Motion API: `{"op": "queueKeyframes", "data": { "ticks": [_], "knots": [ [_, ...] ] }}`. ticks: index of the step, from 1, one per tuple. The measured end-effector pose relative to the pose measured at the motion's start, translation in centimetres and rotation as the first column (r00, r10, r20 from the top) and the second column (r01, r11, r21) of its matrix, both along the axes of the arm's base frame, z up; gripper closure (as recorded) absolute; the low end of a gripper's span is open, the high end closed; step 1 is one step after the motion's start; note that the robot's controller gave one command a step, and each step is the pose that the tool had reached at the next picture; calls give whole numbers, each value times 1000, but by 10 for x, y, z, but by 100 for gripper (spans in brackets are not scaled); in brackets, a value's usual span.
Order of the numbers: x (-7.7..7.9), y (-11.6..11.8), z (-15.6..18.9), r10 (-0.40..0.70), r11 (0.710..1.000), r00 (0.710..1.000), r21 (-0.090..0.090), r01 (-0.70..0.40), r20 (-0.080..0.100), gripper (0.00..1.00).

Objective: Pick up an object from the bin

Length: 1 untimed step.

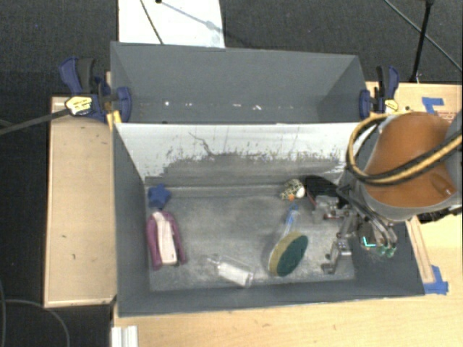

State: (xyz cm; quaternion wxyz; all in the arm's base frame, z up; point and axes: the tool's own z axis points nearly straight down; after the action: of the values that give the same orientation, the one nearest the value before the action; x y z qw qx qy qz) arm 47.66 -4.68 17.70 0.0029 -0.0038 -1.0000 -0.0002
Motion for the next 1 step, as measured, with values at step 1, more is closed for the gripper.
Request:
{"op": "queueKeyframes", "data": {
  "ticks": [1],
  "knots": [
    [47,40,-83,432,902,902,1,-432,6,0]
  ]
}}
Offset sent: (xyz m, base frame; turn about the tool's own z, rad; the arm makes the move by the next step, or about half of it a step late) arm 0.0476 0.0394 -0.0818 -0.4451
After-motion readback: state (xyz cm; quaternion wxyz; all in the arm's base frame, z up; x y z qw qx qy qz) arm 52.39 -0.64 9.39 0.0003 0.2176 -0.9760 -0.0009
